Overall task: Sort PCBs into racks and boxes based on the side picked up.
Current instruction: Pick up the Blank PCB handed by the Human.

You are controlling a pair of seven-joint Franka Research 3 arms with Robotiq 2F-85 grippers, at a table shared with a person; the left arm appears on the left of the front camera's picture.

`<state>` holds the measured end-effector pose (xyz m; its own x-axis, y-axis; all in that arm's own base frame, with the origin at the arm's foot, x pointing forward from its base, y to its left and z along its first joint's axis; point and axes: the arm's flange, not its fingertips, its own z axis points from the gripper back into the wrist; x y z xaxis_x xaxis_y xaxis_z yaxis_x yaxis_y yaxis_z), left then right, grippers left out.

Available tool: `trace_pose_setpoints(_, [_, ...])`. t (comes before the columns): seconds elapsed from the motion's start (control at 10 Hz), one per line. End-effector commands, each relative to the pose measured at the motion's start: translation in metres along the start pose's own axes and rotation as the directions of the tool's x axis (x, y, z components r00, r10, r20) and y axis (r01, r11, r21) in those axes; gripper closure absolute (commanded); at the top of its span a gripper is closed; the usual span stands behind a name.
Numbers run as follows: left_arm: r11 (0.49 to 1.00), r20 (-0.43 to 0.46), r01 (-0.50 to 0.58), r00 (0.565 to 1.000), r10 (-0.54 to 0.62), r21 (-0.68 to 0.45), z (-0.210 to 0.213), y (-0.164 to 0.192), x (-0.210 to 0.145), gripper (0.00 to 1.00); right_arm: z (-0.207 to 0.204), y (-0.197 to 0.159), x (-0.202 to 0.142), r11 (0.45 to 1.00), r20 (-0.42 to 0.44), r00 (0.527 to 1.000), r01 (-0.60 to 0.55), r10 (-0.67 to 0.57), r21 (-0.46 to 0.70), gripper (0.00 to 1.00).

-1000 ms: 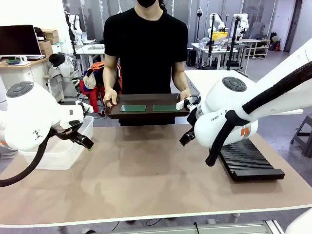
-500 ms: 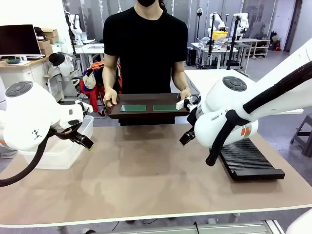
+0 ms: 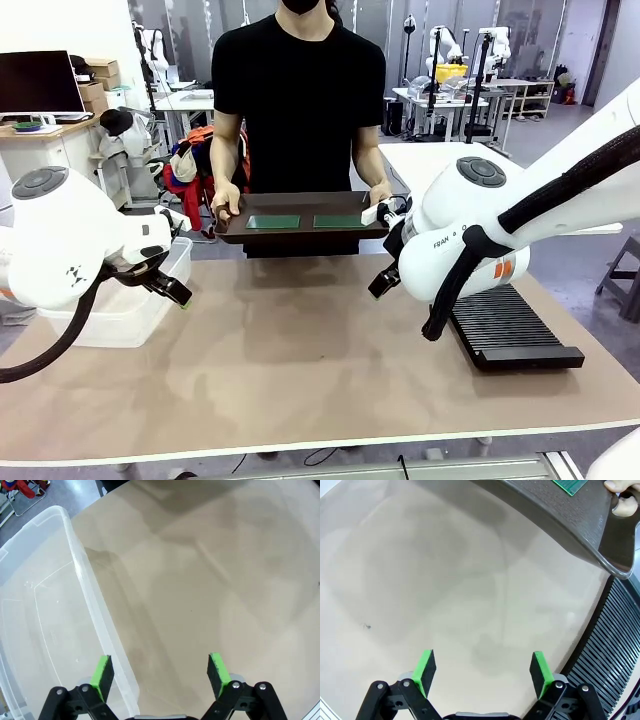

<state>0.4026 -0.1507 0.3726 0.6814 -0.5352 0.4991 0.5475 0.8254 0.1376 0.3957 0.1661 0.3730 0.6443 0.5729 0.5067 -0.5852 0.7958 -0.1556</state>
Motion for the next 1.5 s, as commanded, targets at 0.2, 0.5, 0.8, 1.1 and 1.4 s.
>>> trace_pose_setpoints(0.2, [0.996,0.023,-0.074,0.997,0.075,-0.055,0.011,-0.024,0.009,0.00,0.030,-0.018,0.009,0.989,-0.071,0.995,-0.059,0.069,0.136,0.00])
trace_pose_setpoints(0.5, [0.977,0.020,0.041,0.999,-0.037,-0.211,0.052,-0.005,0.014,0.00,0.052,-0.021,0.038,0.945,-0.062,0.992,-0.085,0.110,0.315,0.00])
trace_pose_setpoints(0.8, [0.945,0.079,0.130,0.991,-0.112,-0.300,0.123,-0.005,0.033,0.00,0.105,-0.028,0.066,0.900,-0.003,0.987,-0.143,0.159,0.411,0.00])
trace_pose_setpoints(1.1, [0.936,0.118,0.202,0.978,-0.175,-0.287,0.190,0.007,0.053,0.00,0.161,-0.050,0.097,0.878,0.100,0.980,-0.199,0.173,0.436,0.00])
trace_pose_setpoints(1.4, [0.958,0.167,0.162,0.978,-0.124,-0.236,0.218,0.024,0.050,0.00,0.209,-0.072,0.108,0.908,0.229,0.966,-0.201,0.122,0.368,0.00])
